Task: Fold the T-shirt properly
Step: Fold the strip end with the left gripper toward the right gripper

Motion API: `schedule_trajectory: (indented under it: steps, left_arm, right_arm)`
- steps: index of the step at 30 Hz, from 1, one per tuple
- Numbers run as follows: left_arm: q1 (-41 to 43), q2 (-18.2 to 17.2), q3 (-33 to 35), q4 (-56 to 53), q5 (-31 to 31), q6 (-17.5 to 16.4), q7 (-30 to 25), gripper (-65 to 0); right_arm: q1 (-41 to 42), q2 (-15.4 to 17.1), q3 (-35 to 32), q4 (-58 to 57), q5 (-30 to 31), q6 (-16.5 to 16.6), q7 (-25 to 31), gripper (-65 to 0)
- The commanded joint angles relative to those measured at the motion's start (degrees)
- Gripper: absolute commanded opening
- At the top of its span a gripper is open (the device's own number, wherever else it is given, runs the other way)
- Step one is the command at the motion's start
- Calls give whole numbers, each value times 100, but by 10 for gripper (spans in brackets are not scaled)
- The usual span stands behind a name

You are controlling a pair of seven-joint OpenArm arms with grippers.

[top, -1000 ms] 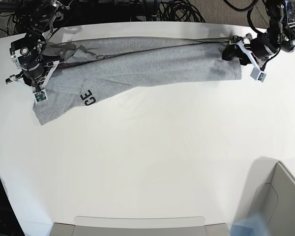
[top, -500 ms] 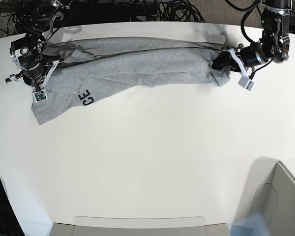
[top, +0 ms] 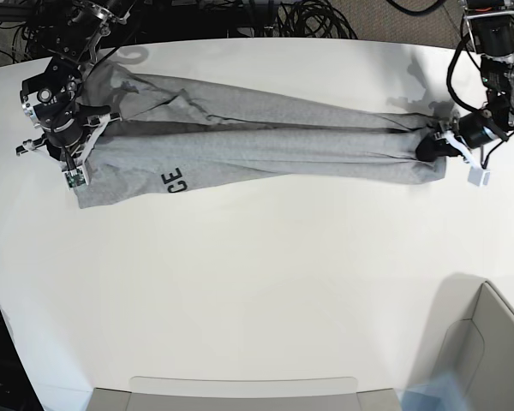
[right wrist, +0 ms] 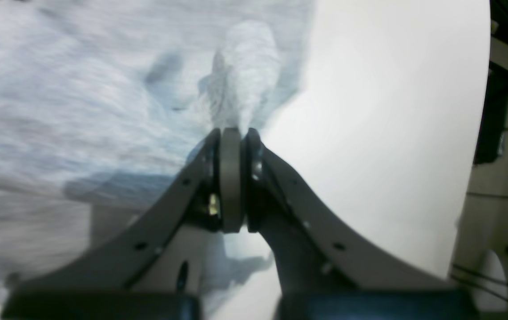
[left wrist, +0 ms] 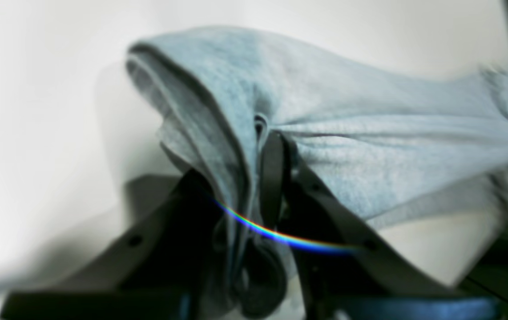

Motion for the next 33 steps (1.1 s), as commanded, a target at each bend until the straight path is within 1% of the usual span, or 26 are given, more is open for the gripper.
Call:
schedule_trajectory:
  steps: [1, 3, 6, 8, 11, 12, 16, 18, 22, 25, 28, 30, 33]
  left_arm:
    - [58, -236, -104, -85, 773, 510, 275, -650]
    - [58, -315, -166, 12, 773, 607, 275, -650]
    - [58, -351, -166, 504, 764, 827, 416, -650]
    - [84, -333, -174, 1023, 764, 1143, 609, -650]
    - [154, -298, -174, 1911, 764, 1820, 785, -650]
    - [260, -263, -174, 2227, 755, 2119, 855, -650]
    - [374, 63, -174, 3194, 764, 3130, 1190, -650]
    - [383, 265, -174, 3599, 755, 3535, 1418, -650]
    - [383, 696, -166, 4364, 755, 4167, 1752, -650]
    - [383, 1012, -113, 4900, 755, 4589, 2113, -650]
    - [357, 1408, -113, 5331, 738, 4888, 2152, -650]
    - [365, 1601, -78, 5471, 729, 4967, 2152, -650]
    - [365, 1680, 362, 5489, 755, 5108, 2152, -650]
  right_arm:
    - [76, 90, 26, 134, -184, 89, 14, -650]
    - [85, 81, 26, 134, -184, 89, 14, -637]
    - [85, 81, 26, 134, -184, 89, 14, -566]
    - [85, 81, 26, 134, -184, 89, 31, -522]
    - [94, 81, 26, 134, -184, 89, 31, -480]
    - [94, 81, 26, 134, -184, 89, 40, -471]
    - [94, 81, 18, 126, -175, 89, 40, -464]
    - [94, 81, 18, 126, -166, 89, 40, -464]
    - [94, 81, -79, 117, -166, 89, 40, -464]
    - [76, 81, -185, 117, -166, 89, 40, -464]
    - [85, 81, -185, 117, -166, 89, 40, -464]
    - [94, 81, -185, 126, -166, 89, 40, -464]
    - [94, 81, -185, 134, -166, 89, 40, -464]
